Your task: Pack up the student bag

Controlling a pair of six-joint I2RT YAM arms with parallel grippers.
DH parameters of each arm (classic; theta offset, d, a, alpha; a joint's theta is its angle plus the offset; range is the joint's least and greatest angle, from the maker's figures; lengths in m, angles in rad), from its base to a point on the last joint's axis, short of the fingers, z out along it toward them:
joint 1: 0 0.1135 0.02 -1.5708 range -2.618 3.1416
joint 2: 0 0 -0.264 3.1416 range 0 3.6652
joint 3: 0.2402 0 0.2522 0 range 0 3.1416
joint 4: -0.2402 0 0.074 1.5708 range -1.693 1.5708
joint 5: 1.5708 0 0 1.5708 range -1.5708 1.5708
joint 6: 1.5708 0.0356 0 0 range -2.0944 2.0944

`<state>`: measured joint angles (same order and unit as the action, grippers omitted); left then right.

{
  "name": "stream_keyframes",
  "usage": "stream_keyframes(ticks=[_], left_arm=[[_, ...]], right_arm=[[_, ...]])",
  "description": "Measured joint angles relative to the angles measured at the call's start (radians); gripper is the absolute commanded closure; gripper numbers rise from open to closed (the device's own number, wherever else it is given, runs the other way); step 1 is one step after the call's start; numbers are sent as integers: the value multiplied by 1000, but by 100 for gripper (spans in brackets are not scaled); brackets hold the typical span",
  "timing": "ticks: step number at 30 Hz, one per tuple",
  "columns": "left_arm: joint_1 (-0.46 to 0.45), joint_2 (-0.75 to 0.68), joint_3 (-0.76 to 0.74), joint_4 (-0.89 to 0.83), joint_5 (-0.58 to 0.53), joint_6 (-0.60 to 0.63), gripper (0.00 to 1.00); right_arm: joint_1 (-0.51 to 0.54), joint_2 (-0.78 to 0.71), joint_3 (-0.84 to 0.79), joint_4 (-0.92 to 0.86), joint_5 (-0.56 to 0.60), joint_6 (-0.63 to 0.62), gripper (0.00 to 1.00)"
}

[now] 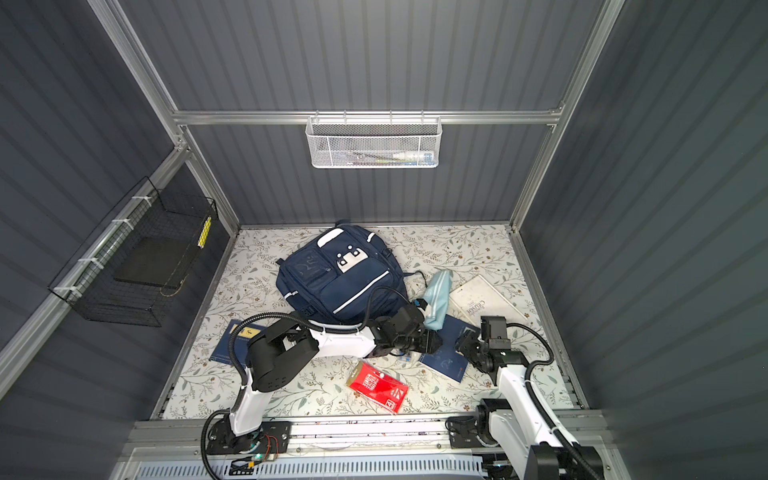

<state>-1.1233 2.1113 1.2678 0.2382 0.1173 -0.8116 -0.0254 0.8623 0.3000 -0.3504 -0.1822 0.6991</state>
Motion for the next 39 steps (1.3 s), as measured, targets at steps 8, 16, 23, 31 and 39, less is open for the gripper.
stream_keyframes(ticks=[8, 16, 23, 31, 39], left_arm=[[13, -6, -67, 126, 26, -43, 53], [29, -2, -68, 145, 33, -83, 57], [27, -2, -66, 133, 34, -84, 54], [3, -2, 7, -9, 11, -64, 50], [-22, -2, 41, -80, -6, -57, 44]], right_arm=[[-35, -11, -24, 29, -12, -15, 63], [-48, -27, -41, 59, 3, -33, 100], [-49, -171, -48, 43, -43, -29, 100], [-40, -52, -10, 10, -77, -9, 42], [-34, 31, 20, -13, -67, -3, 37]])
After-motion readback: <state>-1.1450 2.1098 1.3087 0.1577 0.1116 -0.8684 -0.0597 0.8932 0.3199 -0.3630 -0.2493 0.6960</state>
